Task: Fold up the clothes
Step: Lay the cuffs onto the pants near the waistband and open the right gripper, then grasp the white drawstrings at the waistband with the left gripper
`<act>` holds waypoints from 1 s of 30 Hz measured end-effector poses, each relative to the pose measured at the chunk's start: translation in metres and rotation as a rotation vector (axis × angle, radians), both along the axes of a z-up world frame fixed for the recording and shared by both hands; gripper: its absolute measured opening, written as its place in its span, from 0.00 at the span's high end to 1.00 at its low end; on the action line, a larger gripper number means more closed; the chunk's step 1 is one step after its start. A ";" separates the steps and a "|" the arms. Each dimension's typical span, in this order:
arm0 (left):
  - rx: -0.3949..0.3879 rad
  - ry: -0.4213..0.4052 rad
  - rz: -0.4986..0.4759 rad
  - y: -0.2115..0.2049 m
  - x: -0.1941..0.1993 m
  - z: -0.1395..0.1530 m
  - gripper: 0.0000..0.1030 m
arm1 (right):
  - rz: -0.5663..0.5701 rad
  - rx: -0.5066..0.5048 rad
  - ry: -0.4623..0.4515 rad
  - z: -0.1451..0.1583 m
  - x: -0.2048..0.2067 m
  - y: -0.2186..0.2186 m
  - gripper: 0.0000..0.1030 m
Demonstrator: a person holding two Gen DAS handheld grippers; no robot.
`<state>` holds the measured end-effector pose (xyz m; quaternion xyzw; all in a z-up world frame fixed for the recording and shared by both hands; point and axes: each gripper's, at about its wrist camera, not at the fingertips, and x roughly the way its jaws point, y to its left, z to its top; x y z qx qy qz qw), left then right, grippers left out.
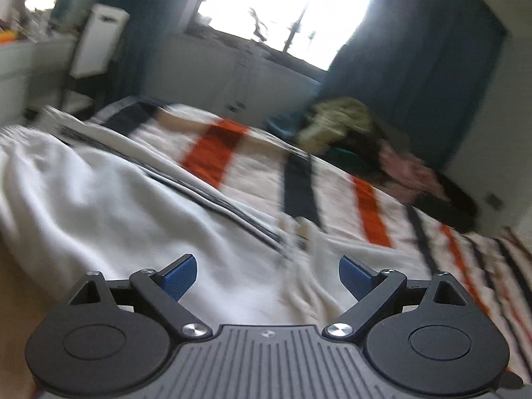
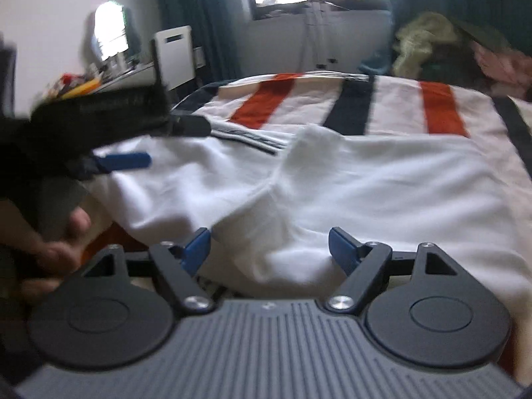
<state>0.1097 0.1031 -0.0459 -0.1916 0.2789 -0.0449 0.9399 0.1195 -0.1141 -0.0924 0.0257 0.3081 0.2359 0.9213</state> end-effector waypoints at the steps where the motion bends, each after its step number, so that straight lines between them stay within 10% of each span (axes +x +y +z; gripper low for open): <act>1: -0.008 0.005 -0.032 -0.004 0.001 -0.002 0.09 | -0.030 0.017 0.017 0.004 -0.005 -0.011 0.23; 13: 0.186 0.152 -0.215 -0.071 0.030 -0.057 0.15 | -0.351 -0.049 0.030 -0.006 0.003 -0.080 0.23; 21: 0.075 0.143 -0.172 -0.049 0.035 -0.059 0.75 | -0.418 -0.034 0.071 -0.024 0.018 -0.092 0.23; 30: 0.061 0.137 -0.123 -0.039 0.012 -0.043 0.79 | -0.394 -0.045 0.088 -0.031 0.021 -0.084 0.23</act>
